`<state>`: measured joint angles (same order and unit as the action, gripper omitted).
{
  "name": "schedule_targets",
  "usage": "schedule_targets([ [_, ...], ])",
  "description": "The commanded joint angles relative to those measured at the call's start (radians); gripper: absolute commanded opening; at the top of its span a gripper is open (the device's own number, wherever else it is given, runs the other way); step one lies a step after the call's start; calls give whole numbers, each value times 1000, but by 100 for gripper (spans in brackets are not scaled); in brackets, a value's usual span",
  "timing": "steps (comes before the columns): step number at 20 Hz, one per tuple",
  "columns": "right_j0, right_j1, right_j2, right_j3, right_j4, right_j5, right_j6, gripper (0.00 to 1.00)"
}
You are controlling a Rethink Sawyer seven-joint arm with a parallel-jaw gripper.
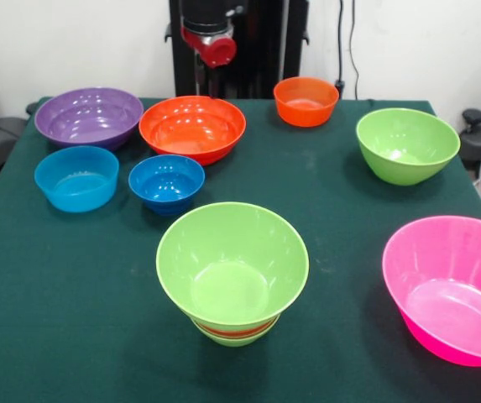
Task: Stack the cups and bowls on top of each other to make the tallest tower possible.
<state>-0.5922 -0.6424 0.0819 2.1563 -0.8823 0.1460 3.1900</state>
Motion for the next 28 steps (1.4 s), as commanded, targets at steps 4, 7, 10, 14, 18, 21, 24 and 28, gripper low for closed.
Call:
schedule_targets([
  [4, -215, 4, 64, 68, -189, -1, -231, 100],
  [7, -295, -30, 91, 99, -231, 25, -279, 100],
  [10, -357, -2, 72, 78, -330, 40, -328, 100],
  [14, -388, 42, 31, 32, -458, 19, -302, 100],
  [18, -378, 65, -11, -16, -527, 4, -207, 100],
  [21, -350, 104, -61, -78, -576, -29, -85, 100],
  [24, -315, 158, -98, -145, -624, -50, 11, 100],
  [28, -282, 222, -140, -233, -687, -76, 133, 100],
])
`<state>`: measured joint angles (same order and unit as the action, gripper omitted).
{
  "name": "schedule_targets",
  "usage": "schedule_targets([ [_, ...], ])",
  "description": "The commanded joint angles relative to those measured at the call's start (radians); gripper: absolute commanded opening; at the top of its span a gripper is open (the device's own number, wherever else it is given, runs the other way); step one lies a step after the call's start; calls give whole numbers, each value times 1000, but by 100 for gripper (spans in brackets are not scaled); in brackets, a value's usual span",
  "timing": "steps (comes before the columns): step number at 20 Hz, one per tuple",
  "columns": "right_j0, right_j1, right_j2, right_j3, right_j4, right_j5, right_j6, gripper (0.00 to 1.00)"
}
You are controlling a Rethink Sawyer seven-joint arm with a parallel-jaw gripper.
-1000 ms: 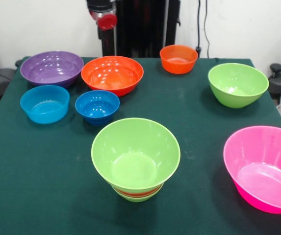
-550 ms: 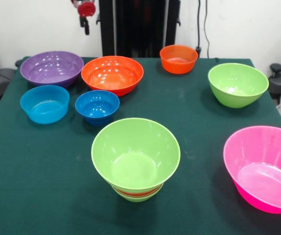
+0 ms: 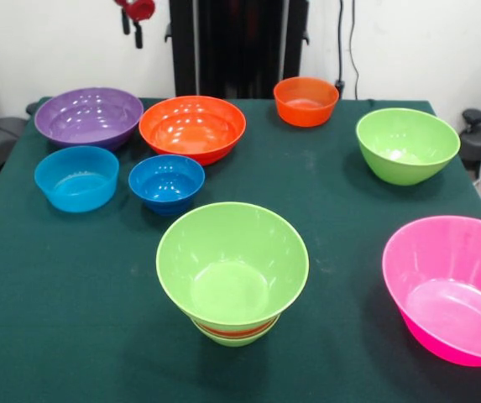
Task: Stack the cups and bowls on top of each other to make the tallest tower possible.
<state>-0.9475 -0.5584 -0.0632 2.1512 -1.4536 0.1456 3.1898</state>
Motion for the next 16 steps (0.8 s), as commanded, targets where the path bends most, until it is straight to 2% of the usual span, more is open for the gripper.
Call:
schedule_targets([
  [1, 73, 149, 2, -241, -124, -78, 142, 100],
  [6, 45, 202, -28, -307, -111, -119, 137, 100],
  [11, 50, 325, -120, -432, 6, -229, 66, 100],
  [13, 87, 401, -207, -489, 125, -316, 0, 100],
  [16, 150, 531, -374, -495, 408, -524, -191, 100],
])
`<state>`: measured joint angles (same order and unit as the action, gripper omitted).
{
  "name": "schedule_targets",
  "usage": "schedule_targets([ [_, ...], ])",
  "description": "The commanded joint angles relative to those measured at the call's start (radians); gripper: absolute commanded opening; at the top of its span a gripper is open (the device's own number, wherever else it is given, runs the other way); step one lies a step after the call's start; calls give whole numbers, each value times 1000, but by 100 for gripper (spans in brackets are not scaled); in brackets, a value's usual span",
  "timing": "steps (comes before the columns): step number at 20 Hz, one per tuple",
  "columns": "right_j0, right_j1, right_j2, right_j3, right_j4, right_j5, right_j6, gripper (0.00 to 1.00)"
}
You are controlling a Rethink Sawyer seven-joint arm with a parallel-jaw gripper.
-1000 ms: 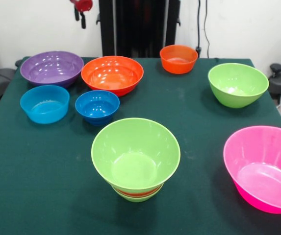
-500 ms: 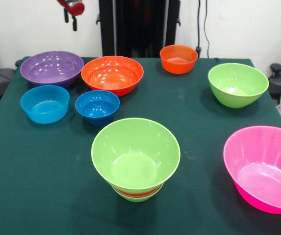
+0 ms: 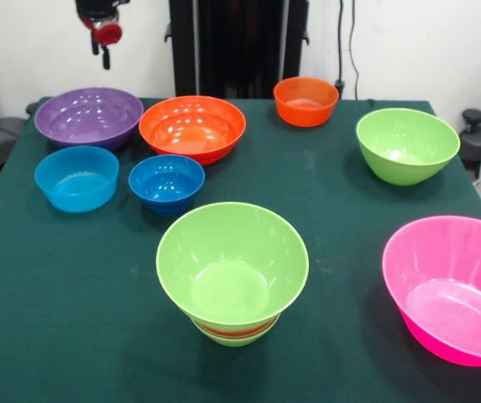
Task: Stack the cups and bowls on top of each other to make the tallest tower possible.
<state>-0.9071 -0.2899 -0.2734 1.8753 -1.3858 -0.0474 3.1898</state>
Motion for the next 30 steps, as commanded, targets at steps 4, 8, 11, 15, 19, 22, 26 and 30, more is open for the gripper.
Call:
schedule_targets([
  [4, 140, 302, -230, -164, 478, -453, -289, 100],
  [8, 171, 273, -220, -128, 474, -465, -220, 100],
  [11, 217, 247, -215, -101, 473, -458, -158, 100],
  [15, 269, 221, -206, -88, 473, -415, -99, 100],
  [19, 291, 200, -197, -101, 455, -377, -70, 100],
  [22, 290, 220, -203, -141, 452, -373, -79, 100],
  [26, 280, 245, -200, -189, 441, -361, -88, 100],
  [30, 270, 239, -173, -220, 409, -312, -74, 100],
])
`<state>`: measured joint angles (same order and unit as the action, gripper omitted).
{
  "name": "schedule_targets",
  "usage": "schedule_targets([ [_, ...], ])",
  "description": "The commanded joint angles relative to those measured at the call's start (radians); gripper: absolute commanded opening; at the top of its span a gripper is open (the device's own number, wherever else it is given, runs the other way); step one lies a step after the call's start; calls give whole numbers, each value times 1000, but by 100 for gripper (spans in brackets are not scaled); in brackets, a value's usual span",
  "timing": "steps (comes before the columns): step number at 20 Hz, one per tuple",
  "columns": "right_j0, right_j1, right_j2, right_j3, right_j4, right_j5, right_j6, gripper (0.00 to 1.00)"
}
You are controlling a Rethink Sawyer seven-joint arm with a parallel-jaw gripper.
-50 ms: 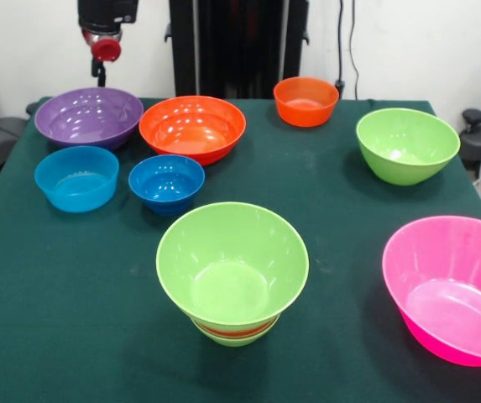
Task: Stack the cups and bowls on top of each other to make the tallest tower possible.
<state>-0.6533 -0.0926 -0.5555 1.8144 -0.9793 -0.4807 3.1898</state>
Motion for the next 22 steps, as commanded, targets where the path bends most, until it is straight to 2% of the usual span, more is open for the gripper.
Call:
schedule_targets([
  [1, 10, 31, 122, -162, -11, 140, -64, 100],
  [6, -58, -24, 228, -193, -123, 267, -40, 100],
  [9, -103, -41, 284, -210, -155, 316, -49, 100],
  [12, -175, -85, 378, -209, -188, 409, -92, 100],
  [16, -286, -137, 514, -206, -180, 532, -208, 100],
  [22, -357, -150, 601, -229, -161, 618, -300, 100],
])
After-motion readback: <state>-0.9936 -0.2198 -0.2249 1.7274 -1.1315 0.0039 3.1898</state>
